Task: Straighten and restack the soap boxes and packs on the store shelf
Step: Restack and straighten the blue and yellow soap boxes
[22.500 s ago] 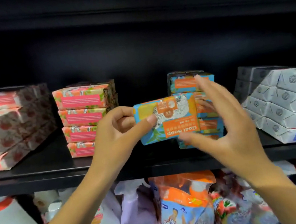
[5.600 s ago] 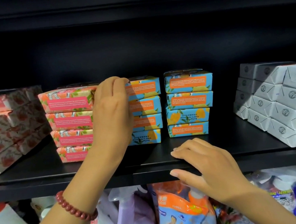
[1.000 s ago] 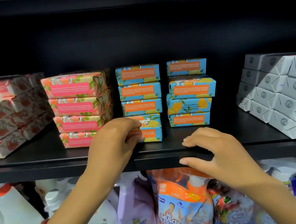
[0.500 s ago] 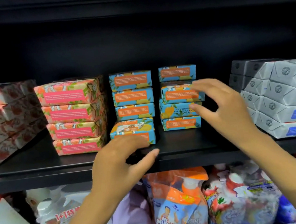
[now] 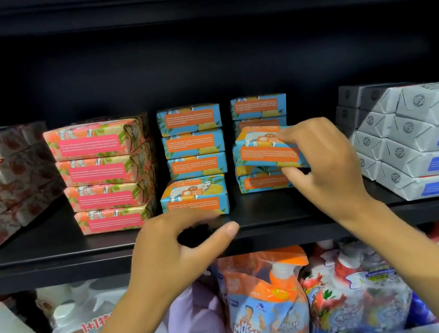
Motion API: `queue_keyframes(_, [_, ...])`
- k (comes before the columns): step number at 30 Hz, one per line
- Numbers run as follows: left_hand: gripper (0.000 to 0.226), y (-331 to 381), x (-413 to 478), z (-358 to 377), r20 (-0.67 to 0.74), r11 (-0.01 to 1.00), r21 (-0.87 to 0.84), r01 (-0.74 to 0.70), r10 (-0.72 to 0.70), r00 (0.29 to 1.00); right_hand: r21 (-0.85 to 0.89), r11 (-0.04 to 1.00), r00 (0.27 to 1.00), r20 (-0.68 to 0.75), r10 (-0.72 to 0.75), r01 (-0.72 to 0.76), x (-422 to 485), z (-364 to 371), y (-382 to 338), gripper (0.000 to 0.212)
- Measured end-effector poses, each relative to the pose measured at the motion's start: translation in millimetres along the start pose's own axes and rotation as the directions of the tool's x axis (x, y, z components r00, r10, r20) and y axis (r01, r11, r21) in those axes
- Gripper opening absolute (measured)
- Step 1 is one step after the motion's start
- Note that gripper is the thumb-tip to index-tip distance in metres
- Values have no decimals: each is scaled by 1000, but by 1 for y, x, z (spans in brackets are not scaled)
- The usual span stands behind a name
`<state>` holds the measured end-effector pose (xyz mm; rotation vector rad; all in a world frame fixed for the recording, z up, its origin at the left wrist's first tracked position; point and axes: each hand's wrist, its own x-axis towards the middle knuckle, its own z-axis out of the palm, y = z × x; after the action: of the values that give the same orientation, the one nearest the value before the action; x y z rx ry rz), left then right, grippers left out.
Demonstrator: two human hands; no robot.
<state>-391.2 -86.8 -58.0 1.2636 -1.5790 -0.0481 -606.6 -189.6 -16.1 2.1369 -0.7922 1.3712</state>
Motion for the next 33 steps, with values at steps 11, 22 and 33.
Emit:
queue_keyframes(11, [31,31,35,-2,332,658,-627,417,-258,907,19,920,909,-161,-384,392,-14,-15,-36,18])
queue_keyframes(22, [39,18,23,3,108,889,-452,-79,142,984,398,894,910,414,27,-207,5,-38,-34,60])
queue_keyframes(33, [71,23,28,-10,250,971,-231,60,-1,968,166,947,960,2,-279,275,-15,-20,-40,31])
